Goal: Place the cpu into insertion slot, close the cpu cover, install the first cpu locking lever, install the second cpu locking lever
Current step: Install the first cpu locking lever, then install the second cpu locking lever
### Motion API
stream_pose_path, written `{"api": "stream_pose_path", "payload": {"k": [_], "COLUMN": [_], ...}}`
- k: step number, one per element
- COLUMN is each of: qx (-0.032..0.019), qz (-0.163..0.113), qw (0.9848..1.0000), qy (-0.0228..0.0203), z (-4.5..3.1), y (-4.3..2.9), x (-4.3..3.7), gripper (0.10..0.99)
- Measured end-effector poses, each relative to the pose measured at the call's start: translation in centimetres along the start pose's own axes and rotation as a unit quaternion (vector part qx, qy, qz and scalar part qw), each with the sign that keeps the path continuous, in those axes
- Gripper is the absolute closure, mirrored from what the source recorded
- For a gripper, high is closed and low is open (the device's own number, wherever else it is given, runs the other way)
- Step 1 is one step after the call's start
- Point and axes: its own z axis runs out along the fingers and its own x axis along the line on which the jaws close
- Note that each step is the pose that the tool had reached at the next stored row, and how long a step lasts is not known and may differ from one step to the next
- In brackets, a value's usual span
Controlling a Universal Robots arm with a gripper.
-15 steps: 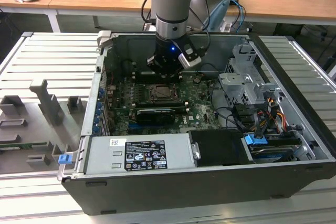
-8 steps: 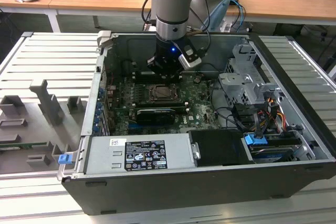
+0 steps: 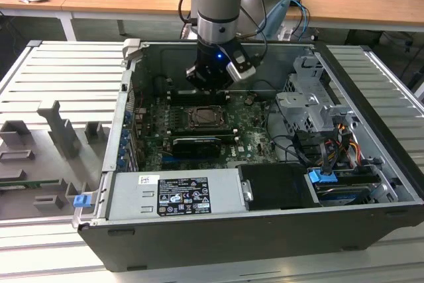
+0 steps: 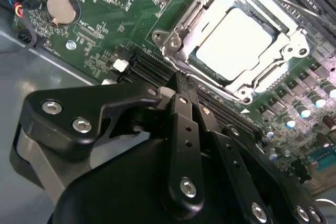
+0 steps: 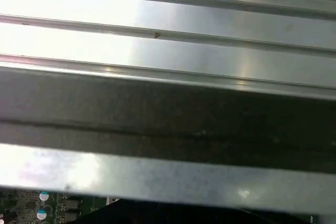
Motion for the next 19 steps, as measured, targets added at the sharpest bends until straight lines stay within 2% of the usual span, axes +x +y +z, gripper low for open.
{"api": "stream_pose_path", "payload": {"k": [19], "qx": [0.0000], "qz": [0.000], "qw": [1.0000], "qy": [0.0000], "z": [-0.05], "y": [-0.71], "x": [0.07], "gripper": [0.980]}}
